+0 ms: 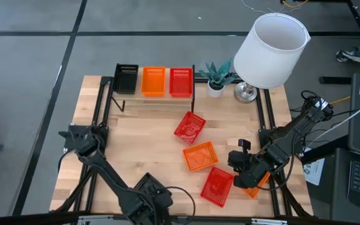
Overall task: Stack baskets on shelf by color
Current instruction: Stack the black bin on top of the other stacked black bins on the shelf
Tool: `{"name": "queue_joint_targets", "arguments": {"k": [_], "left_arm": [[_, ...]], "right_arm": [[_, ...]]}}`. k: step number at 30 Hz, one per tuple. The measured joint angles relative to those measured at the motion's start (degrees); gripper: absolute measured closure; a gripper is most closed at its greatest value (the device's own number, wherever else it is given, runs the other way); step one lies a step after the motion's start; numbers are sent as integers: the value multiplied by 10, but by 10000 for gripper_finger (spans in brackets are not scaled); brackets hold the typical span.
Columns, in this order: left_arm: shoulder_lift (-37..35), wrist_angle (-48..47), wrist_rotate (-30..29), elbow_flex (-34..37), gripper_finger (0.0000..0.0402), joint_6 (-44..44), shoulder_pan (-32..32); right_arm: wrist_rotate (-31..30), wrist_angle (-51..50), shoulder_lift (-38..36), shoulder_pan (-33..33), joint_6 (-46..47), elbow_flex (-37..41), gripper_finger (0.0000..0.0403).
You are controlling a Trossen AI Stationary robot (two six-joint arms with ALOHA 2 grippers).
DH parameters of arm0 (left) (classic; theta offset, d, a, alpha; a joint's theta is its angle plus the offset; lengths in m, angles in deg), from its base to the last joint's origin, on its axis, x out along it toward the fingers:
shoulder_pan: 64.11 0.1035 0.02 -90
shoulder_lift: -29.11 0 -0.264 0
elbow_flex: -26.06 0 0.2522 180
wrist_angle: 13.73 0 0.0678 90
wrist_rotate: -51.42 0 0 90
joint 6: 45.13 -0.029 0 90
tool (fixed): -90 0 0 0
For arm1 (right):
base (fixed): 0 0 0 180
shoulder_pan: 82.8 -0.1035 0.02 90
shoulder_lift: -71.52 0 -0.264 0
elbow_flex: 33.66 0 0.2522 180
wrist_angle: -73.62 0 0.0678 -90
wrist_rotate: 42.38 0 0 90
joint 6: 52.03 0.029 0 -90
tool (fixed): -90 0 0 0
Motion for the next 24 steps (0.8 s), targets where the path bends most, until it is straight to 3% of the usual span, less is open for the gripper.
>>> {"name": "queue_joint_targets", "arguments": {"k": [24], "left_arm": [[60, -10, 25, 0, 314, 12, 8]], "right_arm": [[-1, 0, 0, 0, 0, 0, 357]]}}
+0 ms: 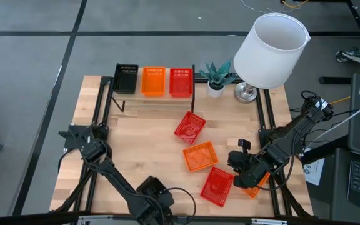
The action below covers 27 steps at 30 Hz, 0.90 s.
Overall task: Stack baskets on shelf by color
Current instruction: Stack the black bin on top of the other stacked black bins on the shelf
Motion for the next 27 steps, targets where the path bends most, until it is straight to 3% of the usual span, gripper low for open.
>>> {"name": "queue_joint_targets", "arguments": {"k": [27], "left_arm": [[-16, -101, 20, 0, 324, 1, 14]], "right_arm": [[0, 0, 0, 0, 0, 0, 357]]}}
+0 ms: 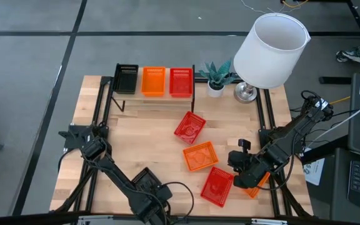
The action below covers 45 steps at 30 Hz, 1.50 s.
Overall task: Stack baskets on shelf by color
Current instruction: Stack the black bin on top of the other stacked black bins on the shelf
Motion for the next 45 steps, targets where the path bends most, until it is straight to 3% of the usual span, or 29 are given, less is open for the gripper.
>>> {"name": "queue_joint_targets", "arguments": {"k": [5, 11, 16, 20, 28, 31, 36, 45], "left_arm": [[0, -22, 14, 0, 391, -36, 11], [-11, -48, 8, 0, 399, -135, 25], [-41, -159, -3, -42, 400, -167, 39], [-61, -300, -39, -130, 400, -172, 42], [-177, -309, -188, -175, 401, -322, 69], [-229, -310, -238, -176, 401, -391, 106], [-318, -312, -273, -171, 401, -504, 184], [-429, -311, -292, -170, 401, -684, 349]], "right_arm": [[0, 0, 0, 0, 2, 0, 357], [0, 2, 0, 0, 3, 0, 357], [0, 10, 0, 0, 5, 0, 357], [1, 11, 0, 0, 6, 0, 357], [6, 11, 0, 0, 4, 0, 357], [13, 7, 0, 0, 3, 0, 357], [17, 5, 0, 0, 2, 0, 357], [10, 5, 0, 0, 2, 0, 357]]}}
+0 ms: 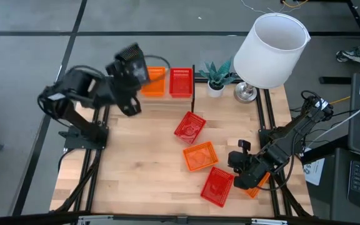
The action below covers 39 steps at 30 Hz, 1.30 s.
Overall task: Stack baskets on shelf by color
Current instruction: Stack the black bin on top of the other stacked black bins on the shelf
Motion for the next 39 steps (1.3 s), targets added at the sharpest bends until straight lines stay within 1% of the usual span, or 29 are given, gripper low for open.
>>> {"name": "queue_joint_targets", "arguments": {"k": [1, 3, 5, 9, 16, 19, 21, 23, 25, 28, 31, 35, 39], "left_arm": [[-8, 1, 6, 0, 401, -28, 20], [-23, 3, 37, 9, 401, -92, 58], [-36, 1, 55, 35, 401, -119, 91], [-75, 1, 83, 132, 401, -135, 154], [-145, 1, 99, 315, 401, -179, 222], [-163, 10, 101, 369, 401, -212, 246], [-172, 19, 113, 399, 402, -228, 257], [-174, 56, 119, 418, 402, -258, 270], [-174, 88, 140, 432, 402, -284, 284], [-176, 126, 172, 434, 401, -332, 308], [-176, 136, 202, 434, 401, -368, 342], [-176, 150, 264, 434, 401, -381, 391], [-176, 151, 291, 434, 401, -409, 423]], "right_arm": [[-8, 0, 0, 0, 0, 0, 357], [-25, 0, 0, 0, -2, 0, 357], [-38, 0, 0, 0, -1, 0, 357], [-46, 3, 0, 0, 0, 0, 357], [-45, 6, 0, 0, 0, 0, 357], [-46, 8, 0, 0, 0, 0, 357], [-45, 8, 0, 0, 0, 0, 357], [-45, 10, 0, 0, 0, 0, 357], [-45, 11, 0, 0, 0, 0, 357], [-45, 11, 0, 0, 4, 0, 357], [-44, 15, 0, 0, 16, 0, 357], [-43, 15, 0, 0, 28, 0, 357], [-43, 15, 0, 0, 31, 0, 357]]}}
